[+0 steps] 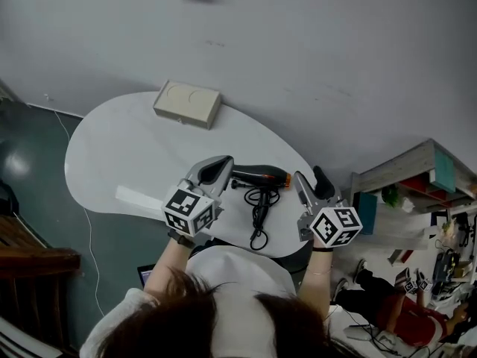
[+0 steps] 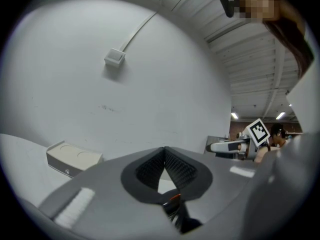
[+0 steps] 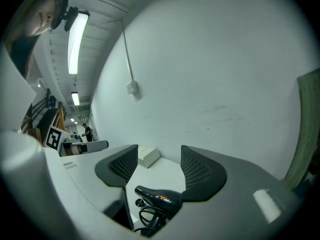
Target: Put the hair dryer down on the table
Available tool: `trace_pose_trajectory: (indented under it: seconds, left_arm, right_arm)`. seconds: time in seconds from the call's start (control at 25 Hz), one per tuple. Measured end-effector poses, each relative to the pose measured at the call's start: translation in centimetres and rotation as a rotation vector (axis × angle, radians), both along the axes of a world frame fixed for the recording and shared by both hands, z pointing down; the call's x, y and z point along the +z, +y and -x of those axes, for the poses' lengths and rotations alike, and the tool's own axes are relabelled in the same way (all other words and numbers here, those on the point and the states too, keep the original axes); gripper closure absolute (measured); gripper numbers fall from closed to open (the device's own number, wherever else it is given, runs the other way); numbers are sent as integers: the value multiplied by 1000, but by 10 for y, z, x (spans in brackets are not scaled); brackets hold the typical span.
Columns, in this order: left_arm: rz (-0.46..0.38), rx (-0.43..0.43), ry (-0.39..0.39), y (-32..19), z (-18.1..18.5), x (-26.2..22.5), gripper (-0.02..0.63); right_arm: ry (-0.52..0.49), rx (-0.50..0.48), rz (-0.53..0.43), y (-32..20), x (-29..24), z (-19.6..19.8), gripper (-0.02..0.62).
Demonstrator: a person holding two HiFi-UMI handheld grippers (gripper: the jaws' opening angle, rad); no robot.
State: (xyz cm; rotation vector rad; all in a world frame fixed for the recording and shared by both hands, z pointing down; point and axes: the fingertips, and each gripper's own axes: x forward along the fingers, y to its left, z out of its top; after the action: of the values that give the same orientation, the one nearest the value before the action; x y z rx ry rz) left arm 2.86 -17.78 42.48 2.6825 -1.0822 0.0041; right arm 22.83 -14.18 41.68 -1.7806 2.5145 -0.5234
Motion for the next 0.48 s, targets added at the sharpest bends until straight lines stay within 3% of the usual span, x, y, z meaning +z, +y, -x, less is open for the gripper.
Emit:
trace_pose_trajectory:
  seconds: [0.16, 0.48]
  left_arm:
    - [-30, -11, 10, -2, 0, -15, 548]
    - [-81, -6, -81, -9, -2, -25, 548]
  right_arm:
    - [88, 1, -70, 0, -24, 1, 327]
    - [162, 63, -135, 5, -41, -9, 442]
